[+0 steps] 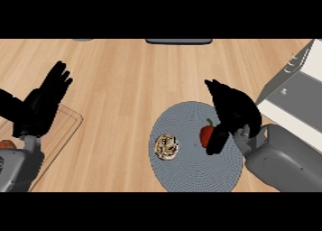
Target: Pick the bell pepper from the placemat and place it in the tiered shelf
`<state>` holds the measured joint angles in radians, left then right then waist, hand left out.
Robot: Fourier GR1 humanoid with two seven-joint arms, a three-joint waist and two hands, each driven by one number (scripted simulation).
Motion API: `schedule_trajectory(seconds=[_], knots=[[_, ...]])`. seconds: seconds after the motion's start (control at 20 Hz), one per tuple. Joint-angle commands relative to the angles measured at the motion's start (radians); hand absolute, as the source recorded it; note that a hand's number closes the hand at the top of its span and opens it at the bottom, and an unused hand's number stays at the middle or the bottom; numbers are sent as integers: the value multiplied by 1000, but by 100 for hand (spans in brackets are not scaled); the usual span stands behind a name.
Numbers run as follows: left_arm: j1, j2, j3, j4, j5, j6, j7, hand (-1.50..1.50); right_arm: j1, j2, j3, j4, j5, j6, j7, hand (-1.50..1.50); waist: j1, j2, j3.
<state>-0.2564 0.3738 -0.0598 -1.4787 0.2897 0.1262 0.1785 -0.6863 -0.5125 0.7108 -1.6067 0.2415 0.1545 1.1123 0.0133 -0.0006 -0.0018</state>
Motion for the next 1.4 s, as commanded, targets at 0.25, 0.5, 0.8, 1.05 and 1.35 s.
schedule_trajectory(seconds=[0.25, 0.5, 0.8, 1.05, 1.35], knots=[[22, 8, 26, -12, 3, -27, 7, 0, -17, 99, 67, 28, 54, 120, 248, -150, -10, -4, 0], [22, -26, 19, 18, -27, -16, -26, 0, 59, 90, 72, -30, 75, 127, 240, -150, -22, -3, 1], [31, -42, 21, -17, -48, 2, 1, 0, 108, 108, 46, 59, 152, 97, 149, -150, -17, -1, 1], [11, -54, 34, -31, -51, -3, 22, 0, 128, 197, 40, 87, 232, 90, 163, -150, -14, -1, 1], [43, -82, 41, 16, -66, -30, -37, 0, 132, 237, -21, 263, 293, 66, 11, -150, -7, 2, 1]])
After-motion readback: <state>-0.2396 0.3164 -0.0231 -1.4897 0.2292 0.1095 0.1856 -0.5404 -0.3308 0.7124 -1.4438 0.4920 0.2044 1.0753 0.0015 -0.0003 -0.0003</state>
